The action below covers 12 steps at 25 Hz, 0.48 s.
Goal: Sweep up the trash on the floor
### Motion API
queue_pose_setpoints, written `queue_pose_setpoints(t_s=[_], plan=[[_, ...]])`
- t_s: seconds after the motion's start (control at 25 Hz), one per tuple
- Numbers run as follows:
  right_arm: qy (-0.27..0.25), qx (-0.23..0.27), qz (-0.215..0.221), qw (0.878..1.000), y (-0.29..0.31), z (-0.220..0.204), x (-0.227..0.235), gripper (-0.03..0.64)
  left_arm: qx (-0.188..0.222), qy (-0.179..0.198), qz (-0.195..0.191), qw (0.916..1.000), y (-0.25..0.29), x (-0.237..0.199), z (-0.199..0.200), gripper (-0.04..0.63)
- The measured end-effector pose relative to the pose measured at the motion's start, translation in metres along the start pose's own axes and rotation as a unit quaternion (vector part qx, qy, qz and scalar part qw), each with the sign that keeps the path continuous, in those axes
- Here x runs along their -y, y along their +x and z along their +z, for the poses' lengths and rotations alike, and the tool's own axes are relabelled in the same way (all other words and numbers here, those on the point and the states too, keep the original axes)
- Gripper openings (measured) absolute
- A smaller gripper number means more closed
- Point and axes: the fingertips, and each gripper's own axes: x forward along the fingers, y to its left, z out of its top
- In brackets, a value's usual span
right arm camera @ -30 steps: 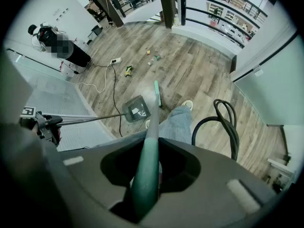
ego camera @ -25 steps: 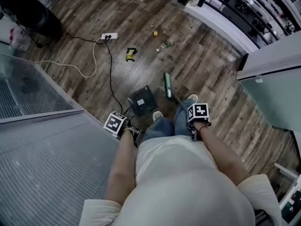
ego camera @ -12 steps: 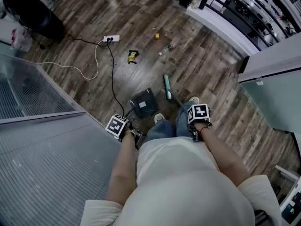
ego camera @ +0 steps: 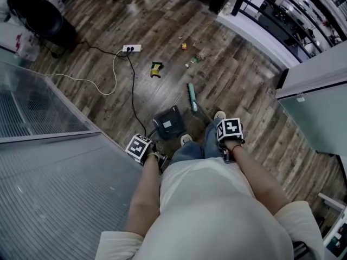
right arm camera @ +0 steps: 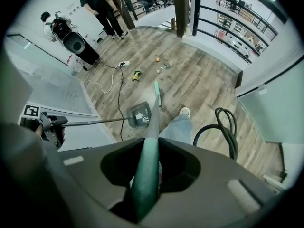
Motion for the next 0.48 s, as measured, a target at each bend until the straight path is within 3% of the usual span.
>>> queue_pose_setpoints(t_s=[0.48], plan=[[-0.041, -0.001, 0.024, 0.999, -0.007, 0.021, -0.027, 0.095, -0.005, 0.002, -0.003, 1.0, 0.005, -0.003, 0.011, 0.095]])
